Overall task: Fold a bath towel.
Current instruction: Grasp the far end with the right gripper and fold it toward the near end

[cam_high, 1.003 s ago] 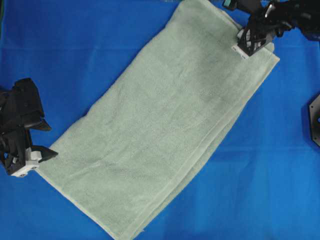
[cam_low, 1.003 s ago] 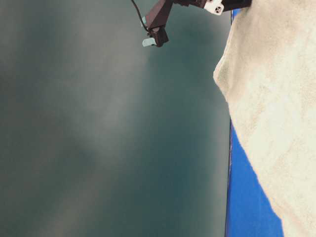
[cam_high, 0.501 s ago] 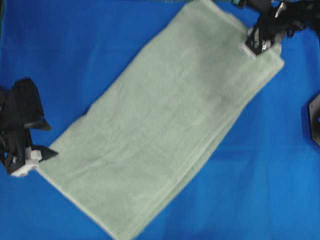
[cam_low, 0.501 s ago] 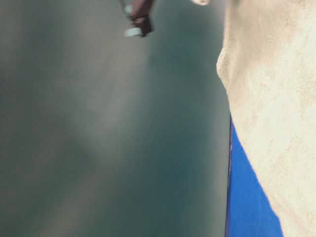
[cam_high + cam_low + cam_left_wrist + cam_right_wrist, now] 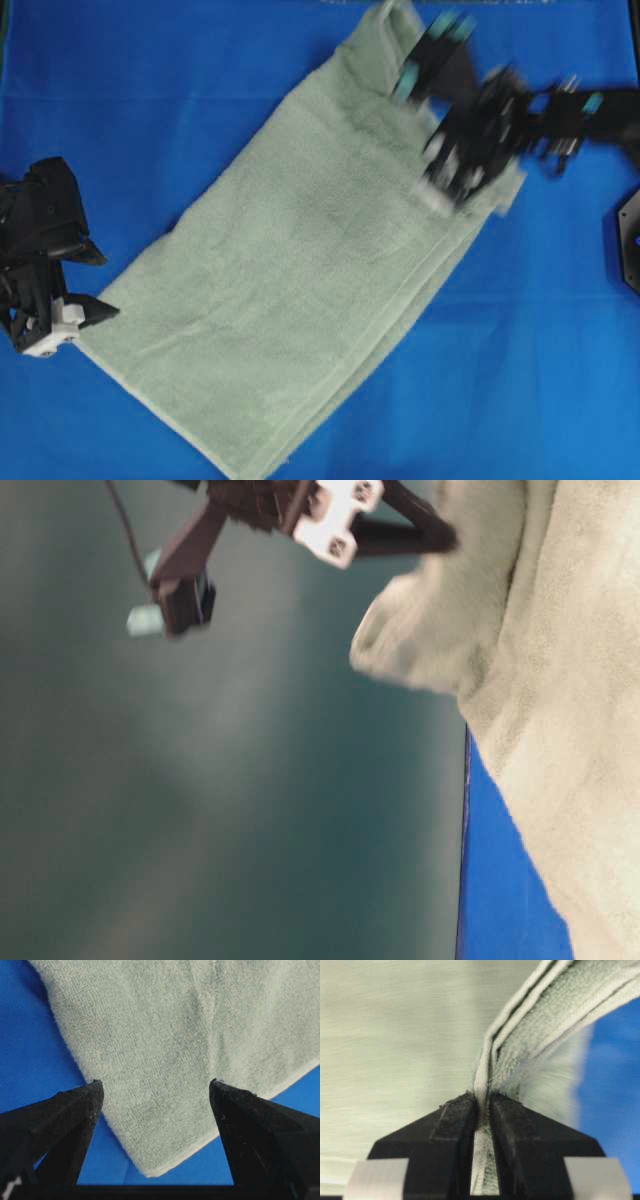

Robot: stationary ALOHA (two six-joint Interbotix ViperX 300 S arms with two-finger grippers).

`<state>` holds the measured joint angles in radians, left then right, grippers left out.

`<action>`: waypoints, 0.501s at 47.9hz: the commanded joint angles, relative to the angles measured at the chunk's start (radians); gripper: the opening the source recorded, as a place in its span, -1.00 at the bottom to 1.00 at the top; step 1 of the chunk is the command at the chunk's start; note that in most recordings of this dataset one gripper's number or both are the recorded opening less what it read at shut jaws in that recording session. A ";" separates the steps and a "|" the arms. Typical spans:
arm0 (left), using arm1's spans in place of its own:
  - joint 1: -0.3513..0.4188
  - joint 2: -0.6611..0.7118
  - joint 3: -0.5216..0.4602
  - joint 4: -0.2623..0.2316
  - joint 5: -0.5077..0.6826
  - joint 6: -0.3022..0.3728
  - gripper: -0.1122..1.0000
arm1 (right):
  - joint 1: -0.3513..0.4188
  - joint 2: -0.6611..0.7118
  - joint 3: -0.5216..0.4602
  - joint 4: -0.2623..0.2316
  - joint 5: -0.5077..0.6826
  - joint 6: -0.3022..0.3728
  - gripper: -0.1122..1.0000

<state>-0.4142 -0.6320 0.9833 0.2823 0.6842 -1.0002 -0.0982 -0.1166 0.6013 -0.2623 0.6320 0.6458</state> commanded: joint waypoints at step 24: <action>0.000 -0.002 -0.025 0.005 -0.015 0.006 0.67 | 0.247 0.302 -0.307 -0.100 0.074 0.186 -0.54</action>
<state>-0.4142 -0.6320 0.9833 0.2823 0.6750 -0.9971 0.1503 0.1948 0.3175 -0.3574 0.7225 0.8283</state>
